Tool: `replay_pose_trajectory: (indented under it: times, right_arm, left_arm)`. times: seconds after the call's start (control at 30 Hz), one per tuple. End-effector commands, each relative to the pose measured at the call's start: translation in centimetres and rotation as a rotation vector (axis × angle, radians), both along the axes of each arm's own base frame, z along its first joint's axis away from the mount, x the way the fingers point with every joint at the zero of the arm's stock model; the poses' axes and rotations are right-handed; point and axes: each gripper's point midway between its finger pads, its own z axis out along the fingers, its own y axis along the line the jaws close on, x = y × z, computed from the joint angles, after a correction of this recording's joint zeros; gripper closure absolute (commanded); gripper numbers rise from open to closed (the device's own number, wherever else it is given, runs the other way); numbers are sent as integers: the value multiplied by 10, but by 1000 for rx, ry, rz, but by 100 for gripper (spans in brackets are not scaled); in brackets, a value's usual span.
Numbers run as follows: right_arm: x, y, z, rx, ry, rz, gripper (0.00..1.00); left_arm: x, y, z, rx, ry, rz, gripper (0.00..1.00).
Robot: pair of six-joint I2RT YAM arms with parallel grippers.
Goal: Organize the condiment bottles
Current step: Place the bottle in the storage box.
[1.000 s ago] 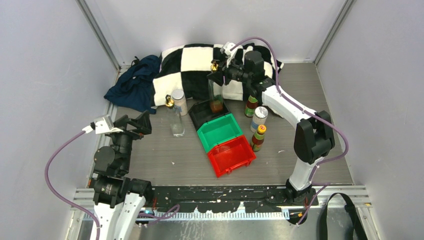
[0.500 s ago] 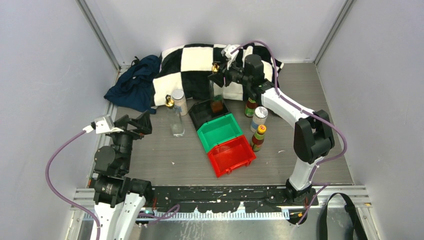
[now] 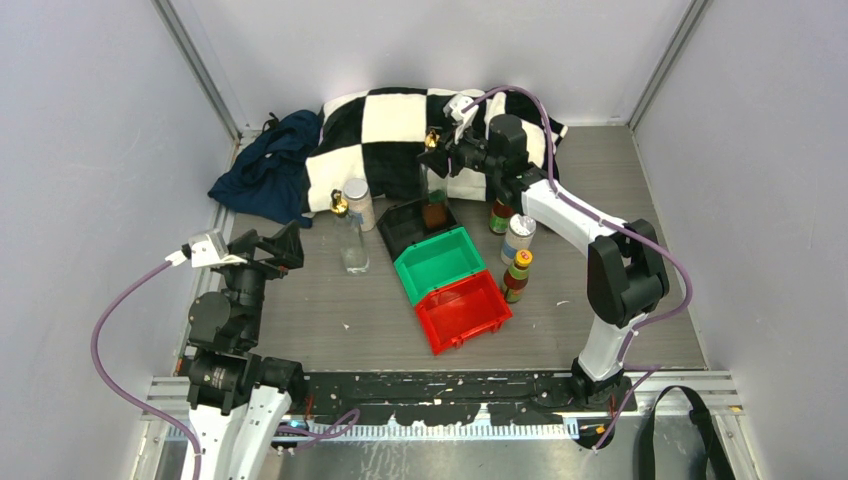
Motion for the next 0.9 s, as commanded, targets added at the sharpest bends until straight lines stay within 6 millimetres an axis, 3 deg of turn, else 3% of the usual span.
replay_pose_trajectory:
  times: [0.0, 0.4, 0.87]
  right_arm:
    - [-3, -1, 65, 95, -174, -2, 99]
    - [-5, 0, 66, 113, -169, -14, 99]
    - [-8, -1, 54, 100, -145, -9, 99]
  left_arm:
    - [1, -2, 12, -17, -46, -11, 6]
    - [0, -1, 13, -19, -53, -9, 6]
    - [-2, -1, 14, -20, -59, -8, 6]
